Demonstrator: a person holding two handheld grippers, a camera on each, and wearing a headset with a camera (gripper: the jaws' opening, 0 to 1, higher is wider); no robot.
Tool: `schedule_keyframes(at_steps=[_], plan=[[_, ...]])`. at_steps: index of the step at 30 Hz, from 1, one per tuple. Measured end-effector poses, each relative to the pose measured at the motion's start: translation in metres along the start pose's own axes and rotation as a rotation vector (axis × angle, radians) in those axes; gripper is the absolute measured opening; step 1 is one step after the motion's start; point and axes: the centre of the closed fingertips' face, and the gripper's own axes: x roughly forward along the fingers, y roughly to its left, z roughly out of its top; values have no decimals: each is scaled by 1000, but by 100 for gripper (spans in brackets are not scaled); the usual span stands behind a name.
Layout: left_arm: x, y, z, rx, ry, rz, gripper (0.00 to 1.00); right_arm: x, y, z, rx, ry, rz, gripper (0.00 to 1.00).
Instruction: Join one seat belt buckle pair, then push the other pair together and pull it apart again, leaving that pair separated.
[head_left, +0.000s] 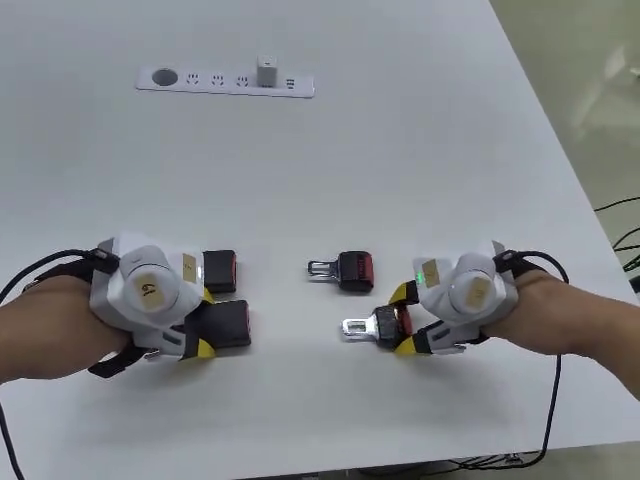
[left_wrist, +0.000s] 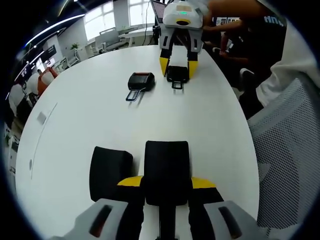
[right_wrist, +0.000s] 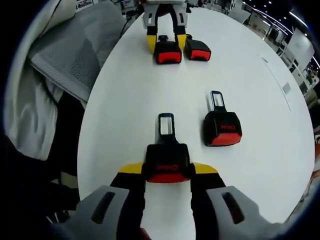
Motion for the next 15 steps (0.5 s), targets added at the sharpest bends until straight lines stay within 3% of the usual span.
schedule_keyframes(at_steps=[9, 15], plan=[[-1, 0, 1, 0, 5, 1, 35, 2, -1, 2, 6, 4, 3, 33], [-1, 0, 0, 0, 5, 1, 34, 6, -2, 11, 20, -14, 3, 33]])
